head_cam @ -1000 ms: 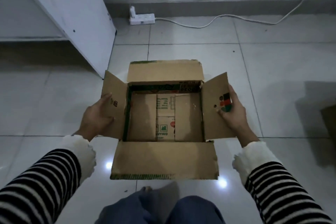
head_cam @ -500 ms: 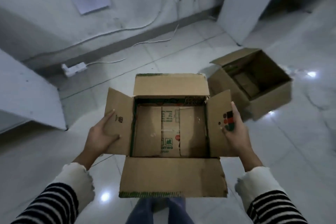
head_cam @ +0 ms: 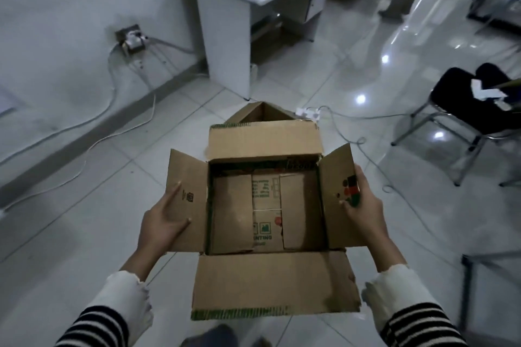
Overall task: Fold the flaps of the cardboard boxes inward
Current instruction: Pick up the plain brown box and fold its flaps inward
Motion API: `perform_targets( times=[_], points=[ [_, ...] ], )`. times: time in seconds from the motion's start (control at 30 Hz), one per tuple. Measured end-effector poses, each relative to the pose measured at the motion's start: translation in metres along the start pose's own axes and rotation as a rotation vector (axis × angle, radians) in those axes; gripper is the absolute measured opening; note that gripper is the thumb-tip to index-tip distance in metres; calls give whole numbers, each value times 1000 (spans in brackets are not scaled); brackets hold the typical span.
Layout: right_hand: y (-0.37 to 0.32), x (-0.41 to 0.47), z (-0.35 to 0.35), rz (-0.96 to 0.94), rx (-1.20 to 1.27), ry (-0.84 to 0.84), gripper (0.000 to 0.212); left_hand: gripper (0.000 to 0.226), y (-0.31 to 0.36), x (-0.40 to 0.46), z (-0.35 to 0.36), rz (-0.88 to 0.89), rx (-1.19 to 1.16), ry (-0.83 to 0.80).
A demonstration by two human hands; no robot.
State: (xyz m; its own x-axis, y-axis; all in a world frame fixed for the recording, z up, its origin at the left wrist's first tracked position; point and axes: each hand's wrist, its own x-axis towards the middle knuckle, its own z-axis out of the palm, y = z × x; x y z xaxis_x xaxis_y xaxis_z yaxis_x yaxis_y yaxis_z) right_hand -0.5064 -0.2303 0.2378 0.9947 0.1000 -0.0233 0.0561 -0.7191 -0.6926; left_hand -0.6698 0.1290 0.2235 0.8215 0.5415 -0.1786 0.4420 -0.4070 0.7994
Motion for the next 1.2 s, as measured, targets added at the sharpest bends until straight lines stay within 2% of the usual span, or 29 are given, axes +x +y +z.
perform_targets(
  times=[0.17,0.43,0.53,0.67,0.83,0.97,1.03,1.2],
  points=[
    [24,69,-31,-22,-38,13,86,81,42,37,54,9,-29,26],
    [24,257,-13,-159,-79,-49,87,74,89,173,126,-66,-66,130],
    [8,331,1,-180,-111,-149,78,73,105,219,153,-132,-34,166],
    [-8,423,17,-240,-180,-268,79,75,124,271,179,-216,-30,200],
    [-12,512,54,-322,-207,-376,65,75,134,316,211,-279,60,299],
    [-1,569,107,-350,-209,-506,63,71,131,345,245,-422,24,384],
    [6,590,133,-376,-210,-559,60,71,126,358,266,-435,28,426],
    [29,629,201,-416,-267,-674,67,66,95,391,315,-539,78,466]
  ],
)
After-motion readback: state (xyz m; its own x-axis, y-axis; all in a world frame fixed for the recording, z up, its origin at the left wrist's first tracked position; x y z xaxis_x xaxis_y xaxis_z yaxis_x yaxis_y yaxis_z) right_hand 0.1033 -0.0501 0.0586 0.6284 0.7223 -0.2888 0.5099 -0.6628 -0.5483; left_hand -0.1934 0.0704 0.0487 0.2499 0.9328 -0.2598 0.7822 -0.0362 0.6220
